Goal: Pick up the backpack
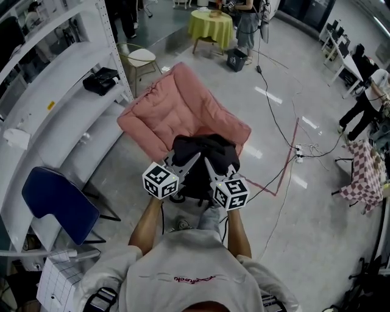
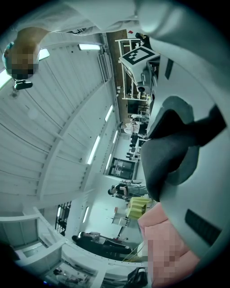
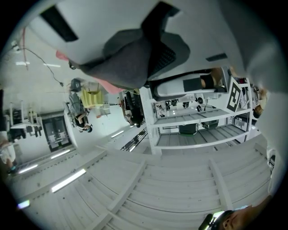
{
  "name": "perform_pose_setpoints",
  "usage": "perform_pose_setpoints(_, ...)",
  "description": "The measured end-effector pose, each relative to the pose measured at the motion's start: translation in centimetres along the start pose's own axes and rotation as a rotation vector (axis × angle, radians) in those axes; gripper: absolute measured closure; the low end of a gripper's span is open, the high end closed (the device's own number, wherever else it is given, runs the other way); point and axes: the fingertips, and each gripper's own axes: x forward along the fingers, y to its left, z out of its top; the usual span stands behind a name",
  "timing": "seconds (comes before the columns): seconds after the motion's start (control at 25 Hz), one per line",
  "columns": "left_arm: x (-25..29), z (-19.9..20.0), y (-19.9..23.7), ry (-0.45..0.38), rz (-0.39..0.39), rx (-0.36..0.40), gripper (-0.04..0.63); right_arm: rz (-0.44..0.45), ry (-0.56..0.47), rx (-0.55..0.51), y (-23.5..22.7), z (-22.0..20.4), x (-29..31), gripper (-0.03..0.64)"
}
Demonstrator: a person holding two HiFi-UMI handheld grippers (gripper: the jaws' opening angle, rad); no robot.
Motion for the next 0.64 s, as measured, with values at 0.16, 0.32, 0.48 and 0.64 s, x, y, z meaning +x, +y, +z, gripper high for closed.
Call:
perform_pose_setpoints(0.16,-0.06,-0.07,-0.03,0.0,-0.002,0.004,0.543,-0.003,0.003,-0.005,0.1,-0.07,-0.01,0.568)
perform_pose_setpoints(0.32,-0.07,-0.2,-0.11,0.005,-0.001,0.01,0.543,-0.002,0.005,-0.007,0.16,-0.17,-0.06,0.568)
perform_pose_setpoints(0.48,0.04,-0.26,-0.29,0.012,-0.001,0.021,0.543,0.002,0.009,-0.008,0.12,-0.16,-0.2,0.568)
perform_pose_setpoints(0.64,-0.27,-0.47,-0.03,0.011,0.003,0.014,0.543,0.006,0.013,-0.005,0.43,-0.37,0.02,0.568)
